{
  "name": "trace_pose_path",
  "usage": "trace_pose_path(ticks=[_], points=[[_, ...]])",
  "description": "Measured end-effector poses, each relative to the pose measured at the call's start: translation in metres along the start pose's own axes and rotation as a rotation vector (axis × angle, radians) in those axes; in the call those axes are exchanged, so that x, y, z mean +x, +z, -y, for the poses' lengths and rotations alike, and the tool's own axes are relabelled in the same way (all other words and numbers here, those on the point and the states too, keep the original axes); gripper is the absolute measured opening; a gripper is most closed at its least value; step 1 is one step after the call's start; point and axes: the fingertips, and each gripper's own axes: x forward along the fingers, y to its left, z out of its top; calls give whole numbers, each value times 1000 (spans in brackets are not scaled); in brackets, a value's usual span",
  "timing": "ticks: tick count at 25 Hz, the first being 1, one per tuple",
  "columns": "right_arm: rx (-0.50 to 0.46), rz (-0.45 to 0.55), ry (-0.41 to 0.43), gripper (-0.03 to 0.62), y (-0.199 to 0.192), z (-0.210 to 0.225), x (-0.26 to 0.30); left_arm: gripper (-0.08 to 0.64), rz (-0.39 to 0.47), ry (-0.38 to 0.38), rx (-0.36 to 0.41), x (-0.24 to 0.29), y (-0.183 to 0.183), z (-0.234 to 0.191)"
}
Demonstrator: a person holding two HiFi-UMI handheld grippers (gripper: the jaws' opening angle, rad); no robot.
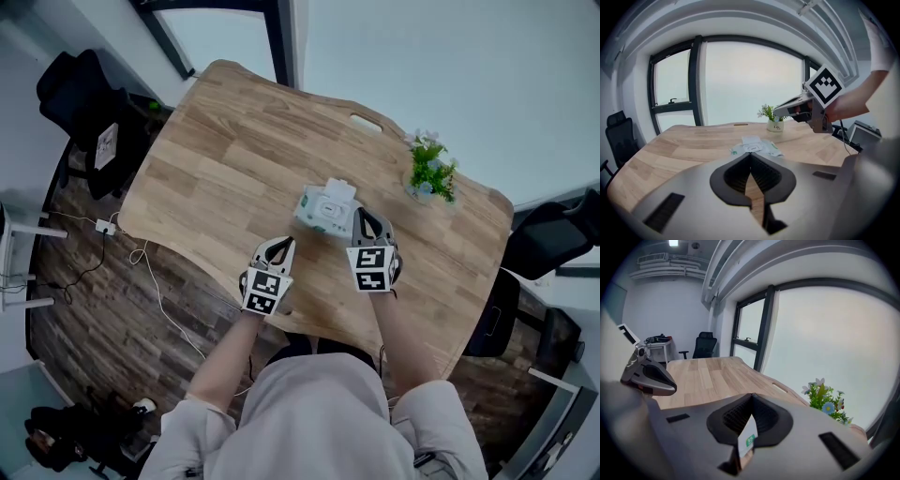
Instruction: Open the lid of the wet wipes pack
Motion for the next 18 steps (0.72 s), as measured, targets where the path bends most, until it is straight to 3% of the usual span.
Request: trace_pose_path(ticks=[11,18], points=[[137,200,-78,6,44,-23,-118,21,210,-16,-5,-110,50,19],[234,290,-119,6,49,-39,-195,21,315,-18,-3,-171,68,31]])
